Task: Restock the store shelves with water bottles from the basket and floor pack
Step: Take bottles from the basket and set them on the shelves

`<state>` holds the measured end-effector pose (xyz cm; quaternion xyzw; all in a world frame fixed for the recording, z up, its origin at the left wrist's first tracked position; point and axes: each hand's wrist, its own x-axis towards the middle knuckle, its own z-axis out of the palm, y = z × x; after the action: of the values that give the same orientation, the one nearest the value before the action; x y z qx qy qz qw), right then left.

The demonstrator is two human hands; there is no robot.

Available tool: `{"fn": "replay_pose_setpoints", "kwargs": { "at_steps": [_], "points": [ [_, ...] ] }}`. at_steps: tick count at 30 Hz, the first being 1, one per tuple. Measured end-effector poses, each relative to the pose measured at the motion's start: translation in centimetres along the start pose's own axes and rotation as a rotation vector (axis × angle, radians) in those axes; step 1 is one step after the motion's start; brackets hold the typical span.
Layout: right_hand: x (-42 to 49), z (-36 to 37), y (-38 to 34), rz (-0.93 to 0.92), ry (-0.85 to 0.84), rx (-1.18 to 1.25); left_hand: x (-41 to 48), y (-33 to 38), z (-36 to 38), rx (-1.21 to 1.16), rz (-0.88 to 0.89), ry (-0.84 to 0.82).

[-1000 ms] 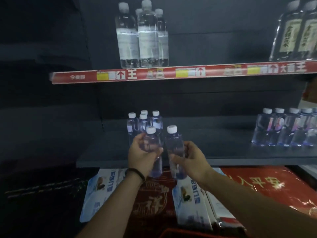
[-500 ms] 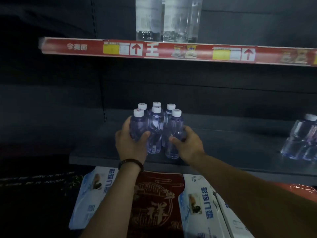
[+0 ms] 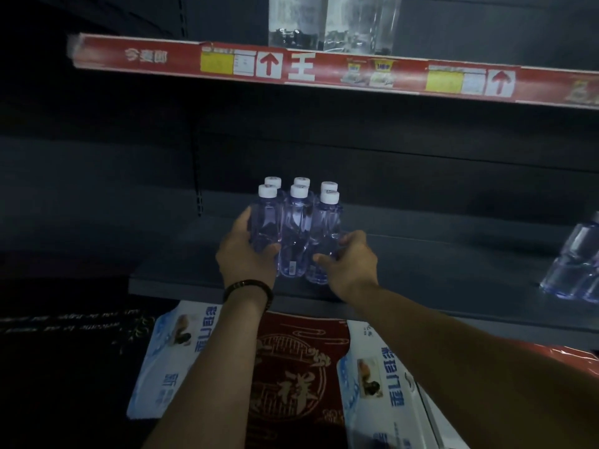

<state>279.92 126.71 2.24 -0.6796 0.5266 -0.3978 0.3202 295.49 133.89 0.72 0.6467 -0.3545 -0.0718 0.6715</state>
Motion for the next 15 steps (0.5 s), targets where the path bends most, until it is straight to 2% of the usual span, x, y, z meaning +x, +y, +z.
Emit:
{"fn": "replay_pose_setpoints", "kwargs": {
  "at_steps": [4, 6, 9, 12, 15],
  "points": [
    [-1.3, -1.8, 0.1, -0.012, -0.054, -0.032, -0.5, -0.3, -0.7, 0.159, -0.039, -0.084],
    [-2.9, -3.1, 0.4, -0.046, -0.080, -0.074, -1.2, 0.2, -1.4, 0.241, -0.114, -0.132],
    [-6.3, -5.3, 1.3, -0.112, -0.143, -0.094, -2.9, 3.1, -3.0, 0.414, -0.184, -0.202],
    [-11.2, -7.8, 3.4, -0.107, -0.353, 0.025, -5.3, 7.5, -4.6, 0.784, -0.161, -0.609],
    [-16.7, -9.9, 7.1, -0.041, -0.557, 0.143, -9.7, 10.4, -5.2, 0.924, -0.228, -1.115]
  ]
}}
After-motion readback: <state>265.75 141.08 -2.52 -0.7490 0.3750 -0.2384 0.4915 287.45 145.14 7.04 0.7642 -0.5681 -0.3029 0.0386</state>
